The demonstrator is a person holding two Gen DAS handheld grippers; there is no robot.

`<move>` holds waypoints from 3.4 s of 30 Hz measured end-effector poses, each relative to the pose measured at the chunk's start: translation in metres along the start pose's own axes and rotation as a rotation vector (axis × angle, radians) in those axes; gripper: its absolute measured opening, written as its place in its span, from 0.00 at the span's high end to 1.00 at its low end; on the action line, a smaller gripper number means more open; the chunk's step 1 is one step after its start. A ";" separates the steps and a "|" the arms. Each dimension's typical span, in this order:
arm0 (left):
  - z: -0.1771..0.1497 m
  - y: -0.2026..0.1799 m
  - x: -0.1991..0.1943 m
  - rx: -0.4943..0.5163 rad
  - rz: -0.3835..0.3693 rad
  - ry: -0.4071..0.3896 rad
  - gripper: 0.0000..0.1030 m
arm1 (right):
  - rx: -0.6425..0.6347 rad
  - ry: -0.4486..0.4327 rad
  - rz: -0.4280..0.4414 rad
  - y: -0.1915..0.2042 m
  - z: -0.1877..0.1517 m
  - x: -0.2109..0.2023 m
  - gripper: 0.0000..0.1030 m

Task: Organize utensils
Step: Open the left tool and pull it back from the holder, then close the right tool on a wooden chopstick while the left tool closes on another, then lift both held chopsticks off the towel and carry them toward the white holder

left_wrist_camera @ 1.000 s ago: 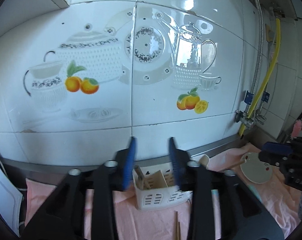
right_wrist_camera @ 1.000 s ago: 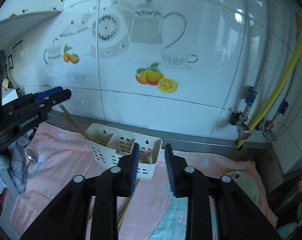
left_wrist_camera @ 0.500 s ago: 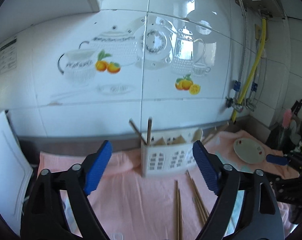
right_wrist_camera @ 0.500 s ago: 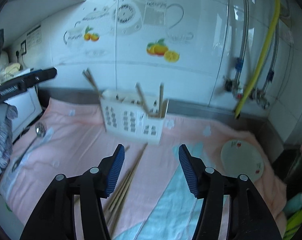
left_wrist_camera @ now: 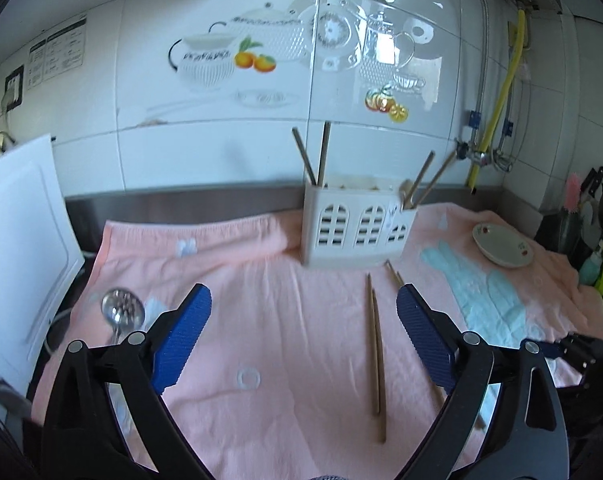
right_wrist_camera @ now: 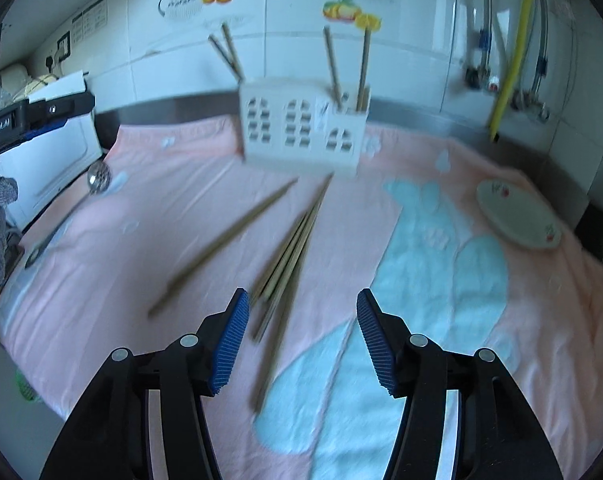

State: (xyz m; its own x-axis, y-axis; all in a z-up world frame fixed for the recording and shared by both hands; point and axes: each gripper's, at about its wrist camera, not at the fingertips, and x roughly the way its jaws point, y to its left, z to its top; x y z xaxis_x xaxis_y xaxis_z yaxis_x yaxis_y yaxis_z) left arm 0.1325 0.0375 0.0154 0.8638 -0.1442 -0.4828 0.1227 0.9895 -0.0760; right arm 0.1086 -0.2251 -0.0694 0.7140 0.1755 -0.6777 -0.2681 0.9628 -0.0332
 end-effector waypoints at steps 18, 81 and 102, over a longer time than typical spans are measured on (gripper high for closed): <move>-0.056 0.007 -0.015 -0.031 0.014 0.045 0.10 | 0.119 0.116 0.043 0.010 -0.037 0.045 0.84; -0.089 -0.068 0.130 -0.017 -0.166 0.425 0.92 | 0.112 -0.120 -0.053 -0.027 -0.002 -0.029 0.93; 0.000 -0.060 0.064 0.061 -0.201 0.140 0.95 | -0.007 -0.129 -0.011 -0.037 0.076 -0.042 0.93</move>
State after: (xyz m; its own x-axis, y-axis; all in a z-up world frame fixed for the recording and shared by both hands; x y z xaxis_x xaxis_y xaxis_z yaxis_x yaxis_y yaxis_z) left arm 0.1807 -0.0314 -0.0112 0.7436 -0.3335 -0.5796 0.3179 0.9389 -0.1324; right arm 0.1380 -0.2527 0.0163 0.7939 0.1902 -0.5775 -0.2639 0.9635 -0.0456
